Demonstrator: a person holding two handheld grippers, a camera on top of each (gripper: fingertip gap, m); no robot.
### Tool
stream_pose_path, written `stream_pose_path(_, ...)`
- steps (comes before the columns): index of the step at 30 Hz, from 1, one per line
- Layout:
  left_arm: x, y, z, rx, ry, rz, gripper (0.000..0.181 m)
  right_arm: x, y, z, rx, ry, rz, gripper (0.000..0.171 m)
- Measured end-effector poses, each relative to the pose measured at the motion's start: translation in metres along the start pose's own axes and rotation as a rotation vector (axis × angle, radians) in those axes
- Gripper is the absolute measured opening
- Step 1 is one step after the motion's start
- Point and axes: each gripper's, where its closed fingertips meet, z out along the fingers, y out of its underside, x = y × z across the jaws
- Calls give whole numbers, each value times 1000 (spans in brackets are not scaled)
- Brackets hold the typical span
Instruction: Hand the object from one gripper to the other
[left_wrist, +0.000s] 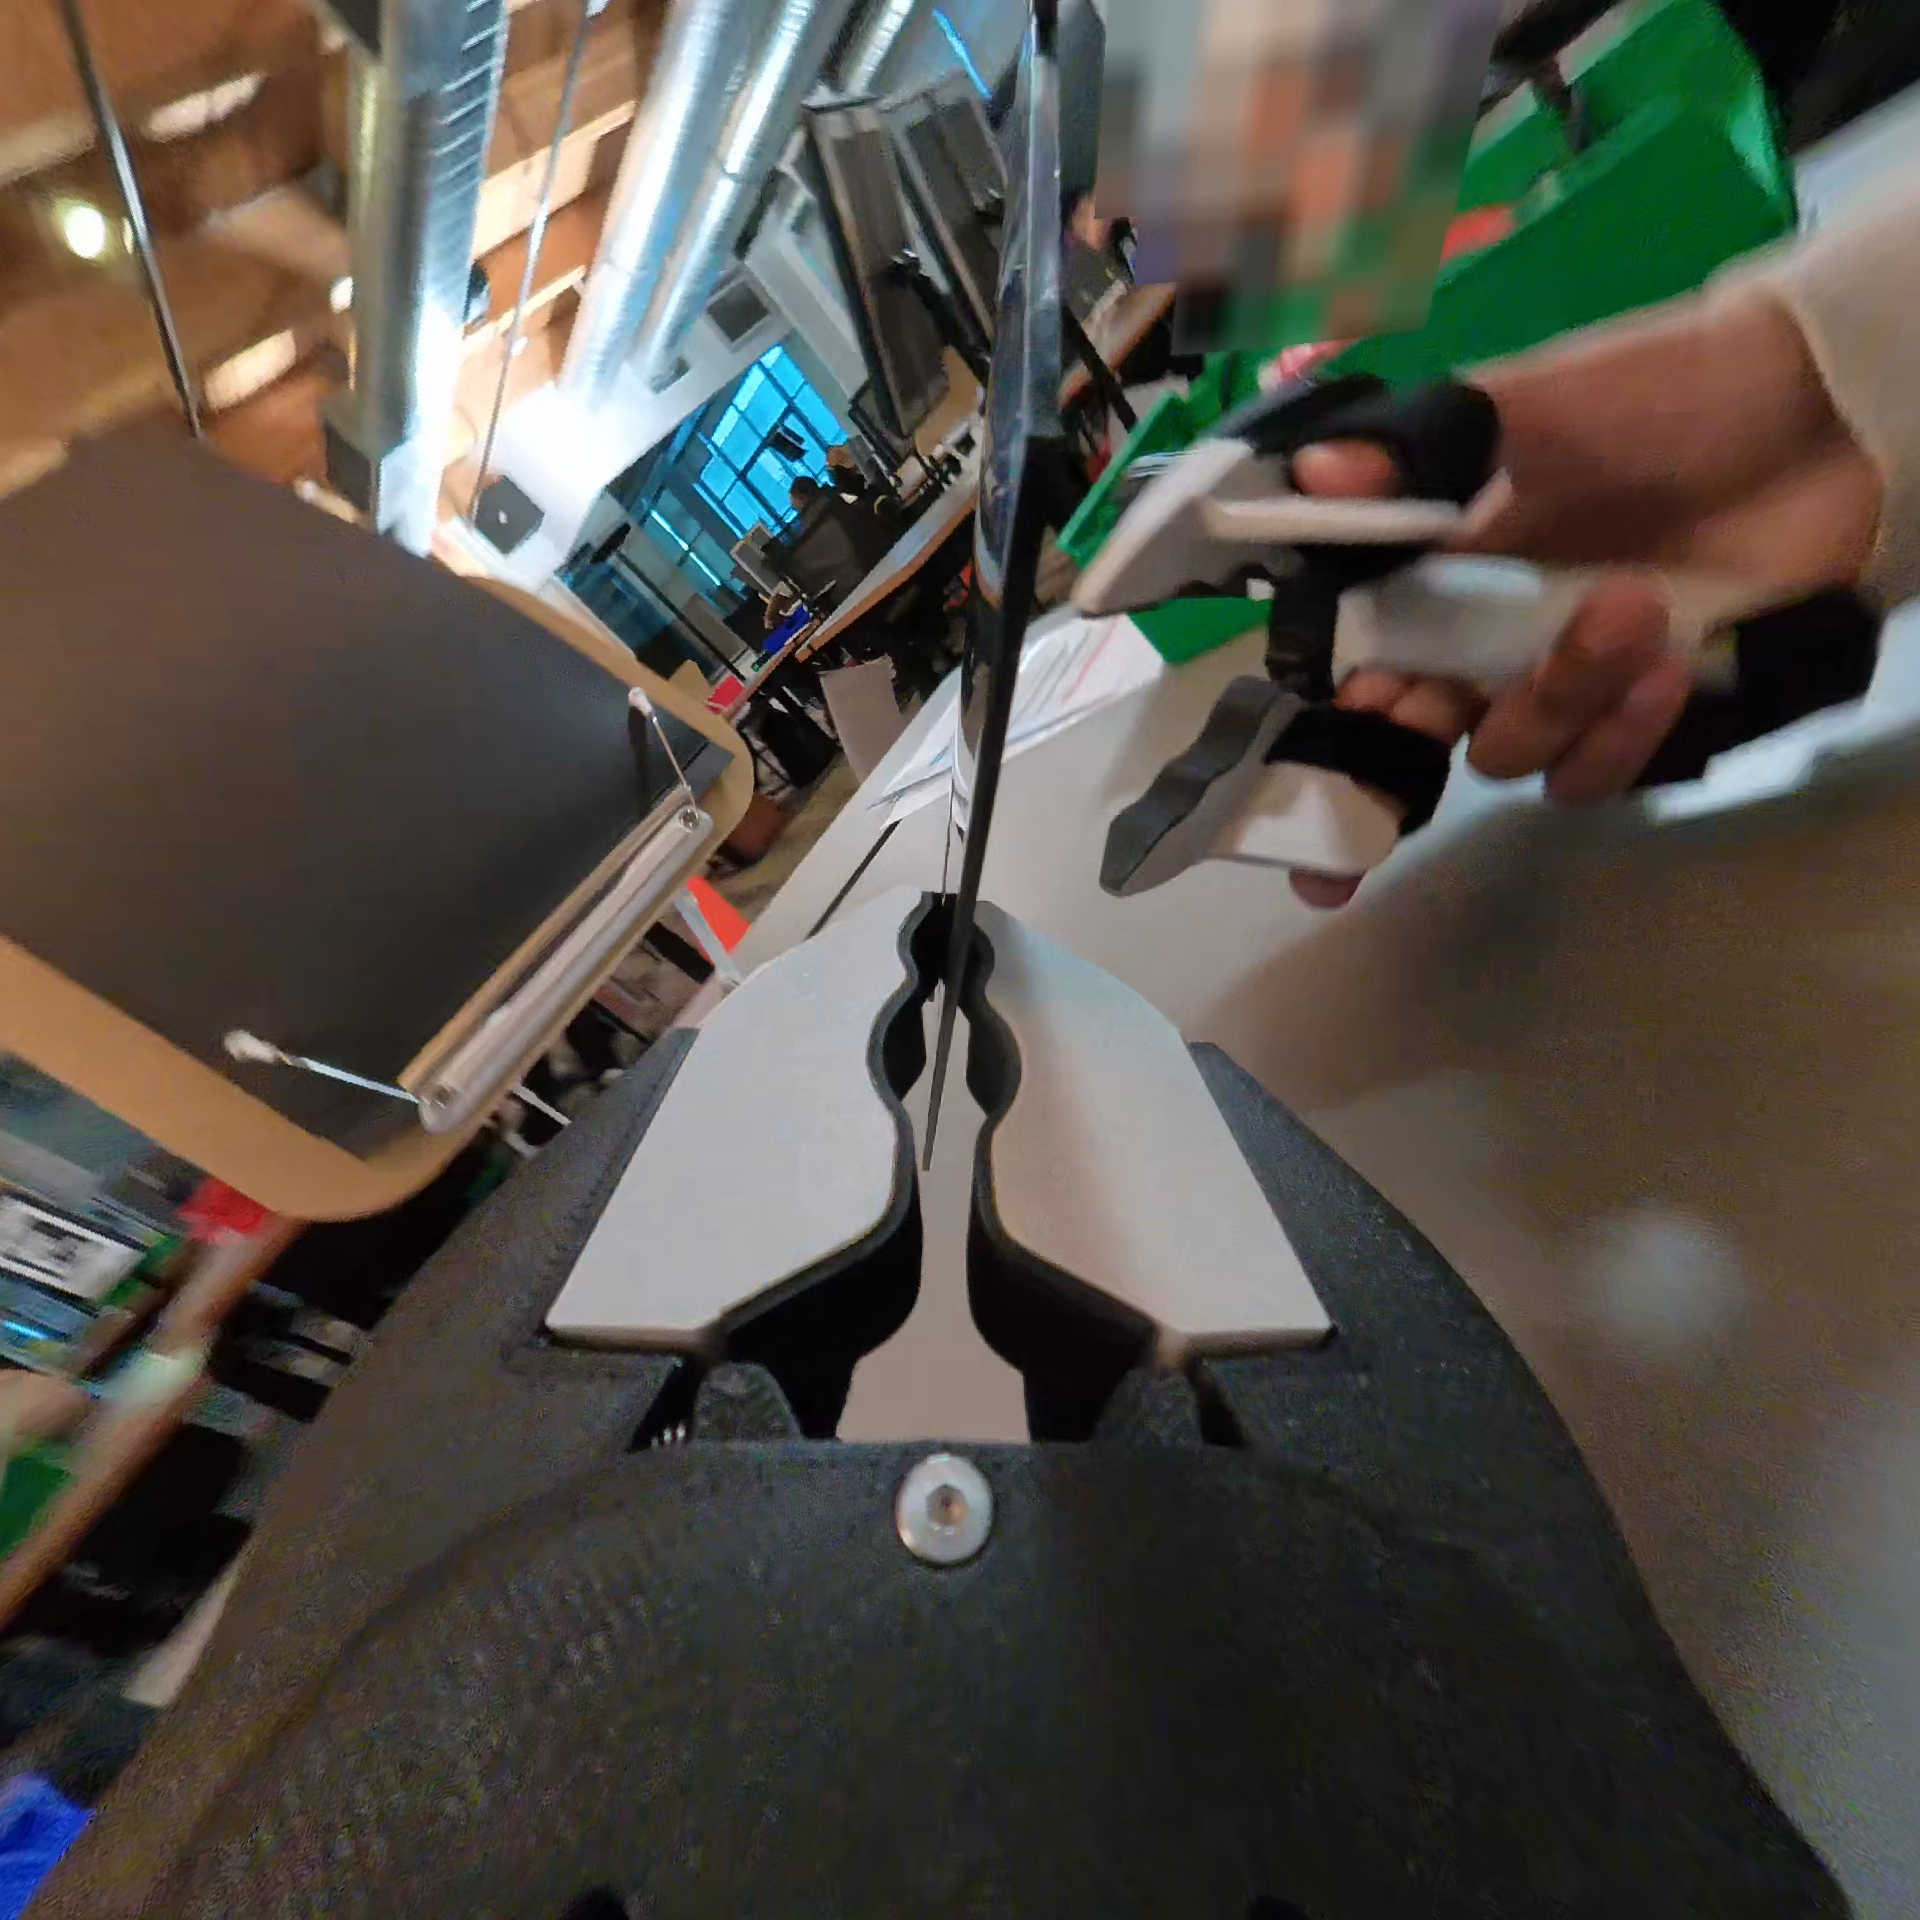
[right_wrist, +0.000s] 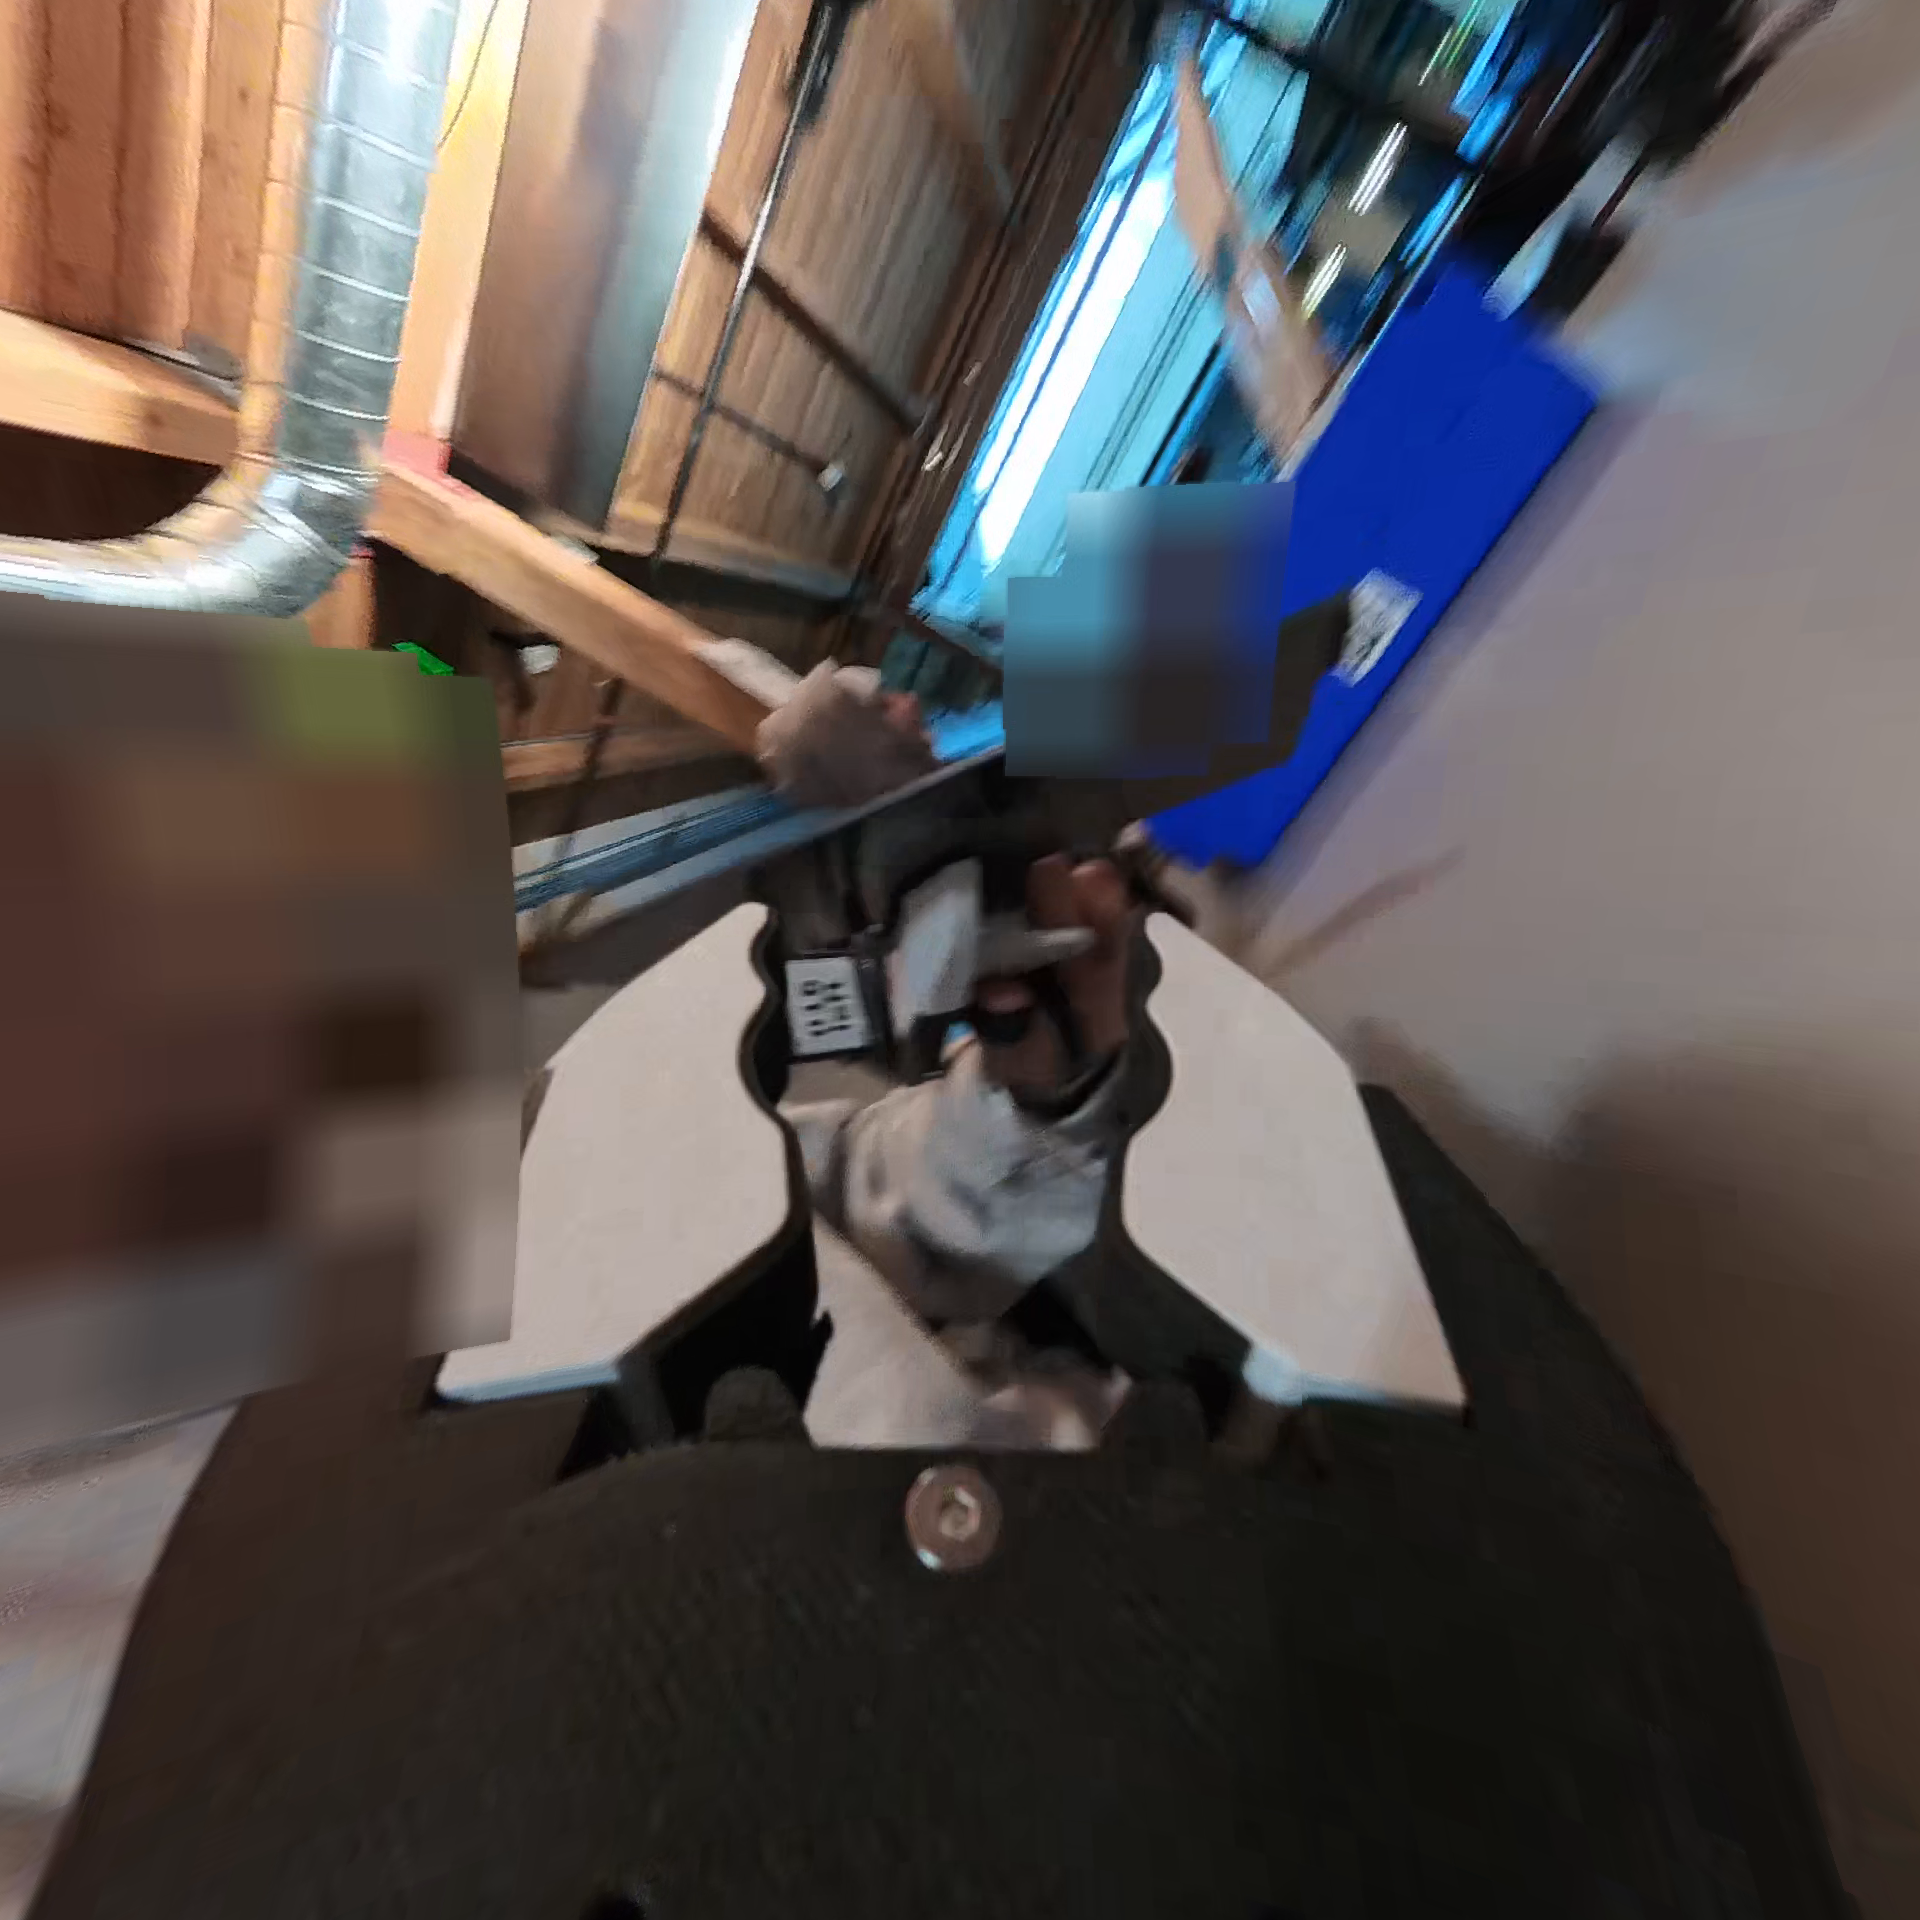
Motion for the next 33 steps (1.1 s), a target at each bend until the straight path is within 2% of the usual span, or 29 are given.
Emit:
stream_pose_path(1, -8, 0, -1, 13, -6, -93, 2, 4, -9, -4, 52, 62, -89, 69)
stream_pose_path(4, -25, 6, -2, 46, 5, -452, 1, 9, -34, -15, 181, 296, -436, 86)
stream_pose_path(7, -32, 14, 0, 79, 32, -834, 1, 2, -42, -17, 188, 509, -875, 96)
stream_pose_path(11, -28, 20, 4, 89, 62, -1166, 1, 8, -25, -2, -6, 750, -1277, 94)
stream_pose_path(15, -13, 25, 8, 74, 111, -1400, 1, 31, -1, 14, -255, 904, -1504, 105)
stream_pose_path(19, -2, 21, 11, 55, 150, -1416, 1, 55, 8, 10, -415, 1023, -1543, 103)
stream_pose_path(21, 1, 18, 12, 44, 156, -1379, 1, 62, 12, 5, -461, 1039, -1486, 89)
stream_pose_path(27, -6, 13, 9, 91, 165, -1320, 2, 53, 13, 9, -455, 1005, -1438, 88)
stream_pose_path(28, -7, 11, 9, 108, 174, -1320, 5, 52, 13, 10, -441, 993, -1422, 88)
stream_pose_path(33, -9, 1, 10, 172, 207, -1309, 49, 39, 7, 13, -326, 912, -1329, 88)
